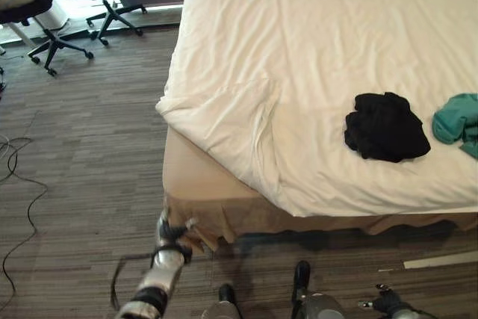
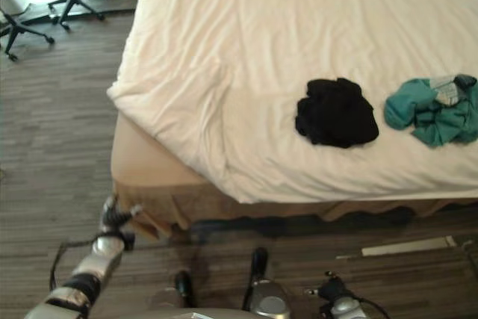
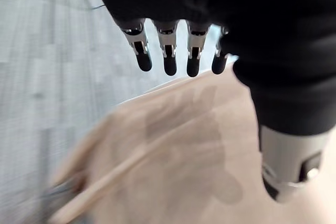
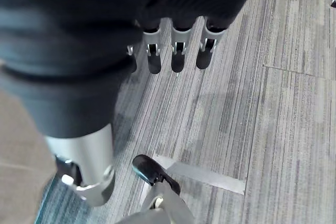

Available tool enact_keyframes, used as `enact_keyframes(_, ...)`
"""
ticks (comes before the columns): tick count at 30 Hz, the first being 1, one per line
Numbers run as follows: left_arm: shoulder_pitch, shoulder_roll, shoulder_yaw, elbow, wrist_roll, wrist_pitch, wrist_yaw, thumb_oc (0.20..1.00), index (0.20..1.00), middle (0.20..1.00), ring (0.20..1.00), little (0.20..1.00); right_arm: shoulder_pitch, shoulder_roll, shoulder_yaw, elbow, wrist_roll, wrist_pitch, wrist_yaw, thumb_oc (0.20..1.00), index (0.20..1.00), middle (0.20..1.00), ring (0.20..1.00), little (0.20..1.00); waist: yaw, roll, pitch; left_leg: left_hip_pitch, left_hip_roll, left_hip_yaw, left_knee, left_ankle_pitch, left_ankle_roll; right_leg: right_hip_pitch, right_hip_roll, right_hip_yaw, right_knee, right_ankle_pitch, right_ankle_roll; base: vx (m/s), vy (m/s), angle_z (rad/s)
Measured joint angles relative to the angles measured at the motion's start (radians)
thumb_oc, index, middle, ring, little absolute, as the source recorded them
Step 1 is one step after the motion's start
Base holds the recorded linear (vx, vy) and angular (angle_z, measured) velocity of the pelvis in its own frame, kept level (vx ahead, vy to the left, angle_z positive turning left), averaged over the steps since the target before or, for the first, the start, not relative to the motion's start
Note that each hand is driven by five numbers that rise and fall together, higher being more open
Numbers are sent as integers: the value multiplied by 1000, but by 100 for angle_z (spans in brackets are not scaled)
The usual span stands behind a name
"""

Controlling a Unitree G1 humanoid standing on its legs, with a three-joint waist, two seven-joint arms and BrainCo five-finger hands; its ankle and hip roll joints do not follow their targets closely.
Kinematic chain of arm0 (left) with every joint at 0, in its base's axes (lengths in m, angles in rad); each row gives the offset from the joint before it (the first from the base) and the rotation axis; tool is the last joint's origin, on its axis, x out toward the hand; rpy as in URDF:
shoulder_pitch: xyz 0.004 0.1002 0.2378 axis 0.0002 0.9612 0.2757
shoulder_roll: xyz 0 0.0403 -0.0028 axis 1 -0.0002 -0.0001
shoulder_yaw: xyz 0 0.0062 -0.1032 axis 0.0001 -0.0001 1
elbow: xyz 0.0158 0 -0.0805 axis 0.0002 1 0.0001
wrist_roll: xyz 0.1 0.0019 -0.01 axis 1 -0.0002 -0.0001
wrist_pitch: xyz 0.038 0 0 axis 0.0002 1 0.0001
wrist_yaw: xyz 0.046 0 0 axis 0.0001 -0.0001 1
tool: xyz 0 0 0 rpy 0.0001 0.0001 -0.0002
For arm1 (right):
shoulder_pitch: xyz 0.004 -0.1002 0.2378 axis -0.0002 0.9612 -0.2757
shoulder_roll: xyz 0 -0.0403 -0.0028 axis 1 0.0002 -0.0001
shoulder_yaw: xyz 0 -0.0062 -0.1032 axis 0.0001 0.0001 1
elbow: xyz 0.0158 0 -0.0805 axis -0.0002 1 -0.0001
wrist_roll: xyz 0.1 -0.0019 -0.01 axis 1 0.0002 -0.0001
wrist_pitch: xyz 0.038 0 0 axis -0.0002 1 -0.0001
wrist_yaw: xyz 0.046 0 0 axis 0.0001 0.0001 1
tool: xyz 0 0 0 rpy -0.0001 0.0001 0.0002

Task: Tidy up the quilt and then pick up the clothes from the bed and put them into the laundry hamper.

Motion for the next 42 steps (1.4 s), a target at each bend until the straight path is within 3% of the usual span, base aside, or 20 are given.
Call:
enact_keyframes(5,-58,128,-1,-207,81,-24,42,1000,1000,1000,1000,1000,71,24,-8,-2,-1,0,-1,1000,1000,1000,1000,1000,-5,1,3,15,-20,19,-32,-9,17,-5,-13,16,0,14,21,45,5,-9)
enact_keyframes(7,-72,214,-25,-272,183,-11,43,1000,1000,1000,1000,1000,84,27,-8,0,-2,-1,2,1000,1000,1000,1000,1000,-19,-1,4,9,-24,48,-29,-5,11,-29,-13,41,0,19,26,-65,31,-29)
enact_keyframes(9,-119,228,-62,-279,240,-8,43,1000,1000,1000,1000,1000,67,28,-8,1,-1,1,4,1000,1000,1000,1000,1000,-27,5,9,-5,-27,62,-28,-4,12,-49,-15,52,5,30,30,-122,42,-22)
enact_keyframes(11,-232,232,-153,-202,293,7,41,1000,1000,1000,1000,1000,46,28,1,0,-1,-7,3,1000,1000,1000,1000,1000,-46,4,14,-36,-31,73,-30,-4,13,-90,-16,71,5,33,44,-174,52,-18)
enact_keyframes(13,-456,235,-331,-12,352,40,43,1000,1000,1000,1000,1000,5,24,12,2,0,-8,0,1000,1000,1000,1000,1000,-54,5,20,-115,-39,70,-26,13,24,-167,-25,73,6,52,63,-85,31,-3)
enact_keyframes(17,-680,240,-442,184,424,78,42,1000,1000,1000,1000,1000,-64,21,18,-4,2,-24,-14,1000,1000,1000,1000,1000,-120,-10,99,-170,-47,98,-32,28,29,-239,-29,96,6,79,58,-82,23,-17)
enact_keyframes(19,-782,245,-513,287,466,88,43,1000,1000,1000,1000,1000,-56,11,44,-5,4,-32,-18,1000,1000,1000,1000,1000,-123,3,108,-214,-47,105,-33,28,28,-290,-28,108,6,80,60,-63,36,-18)
enact_keyframes(20,-810,256,-516,287,481,94,43,922,922,922,922,922,-55,8,45,-4,7,-32,-19,1000,1000,1000,1000,1000,-122,12,113,-234,-47,115,-33,29,28,-315,-26,115,6,85,61,-41,35,-25)
enact_keyframes(21,-828,261,-528,300,501,96,40,369,369,369,369,369,-52,6,46,0,11,-32,-19,1000,1000,1000,1000,1000,-119,19,120,-237,-48,127,-32,30,27,-324,-24,124,6,94,53,-16,25,-20)
enact_keyframes(22,-838,263,-547,316,517,96,38,200,200,200,200,200,-52,5,46,0,11,-34,-19,1000,1000,1000,1000,1000,-117,24,123,-235,-47,128,-33,30,27,-323,-23,124,6,101,44,6,12,-18)
enact_keyframes(26,-858,299,-609,353,624,85,-46,200,200,200,200,200,-58,0,45,-9,12,-51,-10,1000,1000,1000,1000,1000,-114,33,125,-208,-45,126,-33,25,21,-302,-19,132,6,100,44,48,25,-7)
enact_keyframes(30,-801,308,-608,353,637,74,-132,200,200,200,200,200,-58,-18,31,-5,47,-47,1,1000,1000,1000,1000,1000,-119,33,124,-130,-44,121,-34,0,12,-224,-21,131,6,73,52,75,7,0)
enact_keyframes(31,-749,315,-583,325,636,72,-150,200,200,200,200,200,-62,-21,-5,-3,51,-43,2,1000,1000,1000,1000,1000,-118,34,122,-111,-43,119,-34,-7,8,-199,-22,129,6,70,49,107,5,-1)
enact_keyframes(33,-550,331,-437,227,624,53,-165,200,200,200,200,200,-62,-41,-100,2,85,-25,4,1000,1000,1000,1000,1000,-123,33,113,-38,-34,117,-34,-28,1,-125,-13,122,6,53,37,67,-9,7)
enact_keyframes(34,-429,343,-407,193,607,53,-178,200,200,200,200,200,-50,-69,-136,-7,92,-26,1,1000,1000,1000,1000,1000,-111,40,71,-32,-29,99,-34,-28,2,-103,-9,101,6,43,35,93,11,25)
enact_keyframes(36,-226,361,-254,123,564,29,-199,200,200,200,200,200,-51,-123,-240,-16,115,-17,-4,1000,1000,1000,1000,1000,-110,36,56,13,-24,88,-33,-26,0,-52,-6,87,6,40,29,84,29,27)
enact_keyframes(38,-66,344,-241,129,535,11,-208,228,228,228,228,228,-45,-197,-285,-17,136,-12,-22,1000,1000,1000,1000,1000,-85,27,-8,36,-24,79,-33,-28,1,-25,-8,79,6,30,35,80,50,17)
enact_keyframes(39,-19,312,-222,145,534,8,-208,529,529,529,529,529,-42,-223,-310,-18,137,-9,-32,1000,1000,1000,1000,1000,-67,13,-40,43,-27,71,-27,-28,2,-18,-11,76,6,27,37,95,82,13)
enact_keyframes(40,15,286,-175,150,533,6,-209,1000,1000,1000,1000,1000,-43,-232,-336,-46,138,-4,-39,1000,1000,1000,1000,1000,-62,2,-46,52,-27,65,-27,-29,3,-8,-12,72,6,26,38,60,61,12)
enact_keyframes(42,99,217,-59,158,507,8,-191,1000,1000,1000,1000,1000,-19,-250,-408,-201,134,16,-55,1000,1000,1000,1000,1000,-52,-12,-63,56,-30,60,-33,-38,6,11,-16,63,6,21,44,48,64,8)
